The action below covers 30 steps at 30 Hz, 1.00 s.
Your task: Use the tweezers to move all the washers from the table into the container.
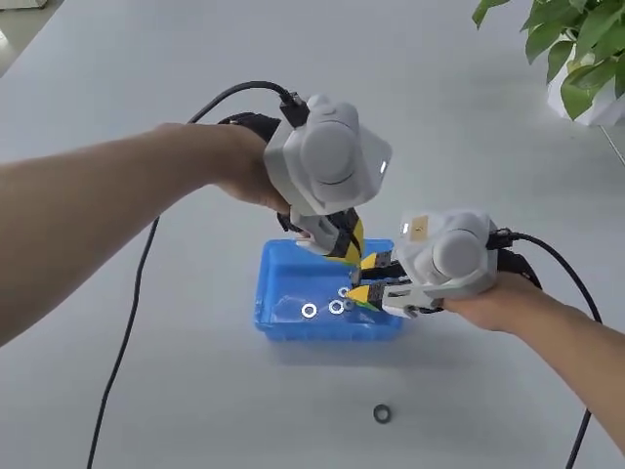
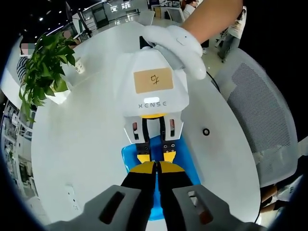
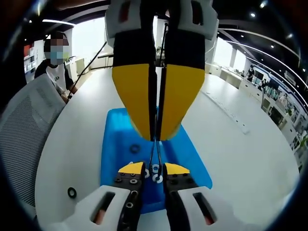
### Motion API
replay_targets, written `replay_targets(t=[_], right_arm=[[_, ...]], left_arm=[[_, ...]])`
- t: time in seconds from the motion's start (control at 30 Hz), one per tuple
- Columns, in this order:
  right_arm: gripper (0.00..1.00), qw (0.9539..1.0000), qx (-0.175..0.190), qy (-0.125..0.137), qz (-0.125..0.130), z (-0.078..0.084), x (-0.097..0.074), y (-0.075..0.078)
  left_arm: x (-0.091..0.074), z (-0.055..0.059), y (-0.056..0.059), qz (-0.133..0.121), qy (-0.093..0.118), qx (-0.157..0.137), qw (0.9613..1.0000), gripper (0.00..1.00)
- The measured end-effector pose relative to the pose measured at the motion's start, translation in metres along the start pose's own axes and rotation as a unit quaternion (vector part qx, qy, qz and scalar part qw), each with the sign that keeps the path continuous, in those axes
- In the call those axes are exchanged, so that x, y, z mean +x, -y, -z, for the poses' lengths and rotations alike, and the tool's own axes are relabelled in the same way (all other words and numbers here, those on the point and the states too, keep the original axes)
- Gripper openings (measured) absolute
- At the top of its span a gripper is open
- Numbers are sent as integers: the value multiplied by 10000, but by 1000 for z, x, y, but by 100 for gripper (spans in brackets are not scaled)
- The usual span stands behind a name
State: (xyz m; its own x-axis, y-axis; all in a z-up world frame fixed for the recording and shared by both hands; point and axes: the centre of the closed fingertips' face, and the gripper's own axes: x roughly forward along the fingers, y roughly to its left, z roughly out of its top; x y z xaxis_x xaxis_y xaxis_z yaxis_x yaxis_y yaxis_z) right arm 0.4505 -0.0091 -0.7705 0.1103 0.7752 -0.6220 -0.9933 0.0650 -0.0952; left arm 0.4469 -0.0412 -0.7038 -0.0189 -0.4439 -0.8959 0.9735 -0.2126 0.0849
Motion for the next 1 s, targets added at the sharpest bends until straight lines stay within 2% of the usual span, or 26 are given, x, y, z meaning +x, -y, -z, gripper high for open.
replay_targets(t=[0.33, 0.67, 1.0], right_arm=[[25, 9998, 125, 97, 74, -4, -15, -1], [34, 9989, 274, 222, 292, -9, -34, 0], [43, 9973, 474, 236, 508, -1, -57, -3]], left_arm=[[-2, 2, 2, -5, -28, -47, 10000, 4], [-2, 1, 3, 15, -51, -51, 10000, 4], [-2, 0, 3, 43, -82, -66, 9999, 4]])
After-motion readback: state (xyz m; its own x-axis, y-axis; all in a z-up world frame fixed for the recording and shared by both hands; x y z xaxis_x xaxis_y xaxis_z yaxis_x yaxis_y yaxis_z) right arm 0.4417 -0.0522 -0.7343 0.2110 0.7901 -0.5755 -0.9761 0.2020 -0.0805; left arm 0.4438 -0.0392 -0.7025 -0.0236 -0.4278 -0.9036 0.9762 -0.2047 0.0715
